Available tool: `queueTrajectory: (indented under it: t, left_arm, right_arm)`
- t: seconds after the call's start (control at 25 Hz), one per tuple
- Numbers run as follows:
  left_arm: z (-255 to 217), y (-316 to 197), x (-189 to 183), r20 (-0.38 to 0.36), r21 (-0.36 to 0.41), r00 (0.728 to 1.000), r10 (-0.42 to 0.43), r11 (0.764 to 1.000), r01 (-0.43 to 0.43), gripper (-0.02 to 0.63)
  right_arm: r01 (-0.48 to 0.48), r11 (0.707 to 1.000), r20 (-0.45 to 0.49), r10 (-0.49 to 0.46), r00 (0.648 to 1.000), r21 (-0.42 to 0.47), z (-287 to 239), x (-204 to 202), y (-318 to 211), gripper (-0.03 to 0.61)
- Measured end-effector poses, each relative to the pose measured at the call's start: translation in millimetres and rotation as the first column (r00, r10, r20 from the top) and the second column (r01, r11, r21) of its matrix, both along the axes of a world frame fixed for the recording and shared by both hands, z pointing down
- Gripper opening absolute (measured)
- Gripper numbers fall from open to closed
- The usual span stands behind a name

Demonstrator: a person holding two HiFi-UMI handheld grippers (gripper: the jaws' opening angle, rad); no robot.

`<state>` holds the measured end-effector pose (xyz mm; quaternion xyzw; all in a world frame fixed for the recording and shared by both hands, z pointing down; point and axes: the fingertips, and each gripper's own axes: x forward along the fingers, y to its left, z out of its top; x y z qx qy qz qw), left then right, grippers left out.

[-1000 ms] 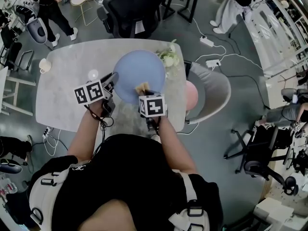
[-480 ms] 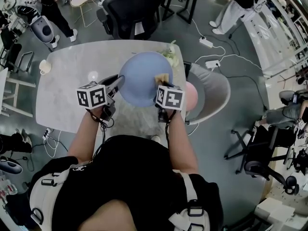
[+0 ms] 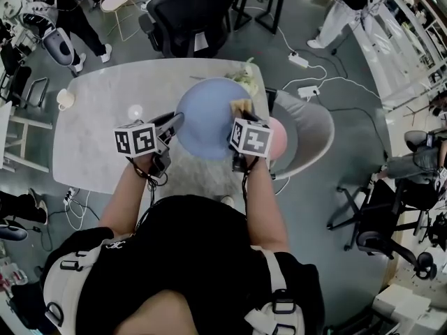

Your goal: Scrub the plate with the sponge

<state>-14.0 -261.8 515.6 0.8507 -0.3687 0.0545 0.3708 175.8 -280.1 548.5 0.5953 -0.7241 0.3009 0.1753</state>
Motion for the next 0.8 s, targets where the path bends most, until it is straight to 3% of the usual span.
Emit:
queueTrajectory:
  t: [0.12, 0.28, 0.48, 0.64, 0.8]
  left_arm:
    - [6.1, 4.7, 9.3, 0.017, -0.017, 1.0, 0.026, 1.0, -0.026, 0.06]
    - [13.2, 6.1, 13.3, -0.018, -0.088, 1.0, 0.0, 0.996, -0.001, 0.058]
    - [25.0, 6.5, 11.9, -0.062, -0.158, 0.998, -0.02, 0.987, 0.01, 0.057]
    - [42.2, 4.9, 6.2, -0.093, -0.224, 0.994, -0.057, 0.974, 0.035, 0.057]
    - [65.0, 4.8, -3.9, -0.124, -0.303, 0.987, -0.104, 0.951, 0.062, 0.057]
  right_arm:
    - [-0.014, 1.0, 0.007, 0.014, 1.0, 0.005, -0.5, 3.3, 1.4, 0.029]
    - [-0.018, 0.999, 0.016, 0.018, 1.0, 0.029, -6.9, 3.1, 5.0, 0.029]
    - [-0.04, 0.989, 0.008, 0.039, 0.999, 0.142, -35.9, 1.5, 11.8, 0.029]
    - [-0.059, 0.957, 0.006, 0.06, 0.998, 0.283, -67.6, 0.7, 19.1, 0.029]
    - [-0.038, 0.902, -0.063, 0.072, 0.995, 0.43, -96.9, -1.9, 30.1, 0.029]
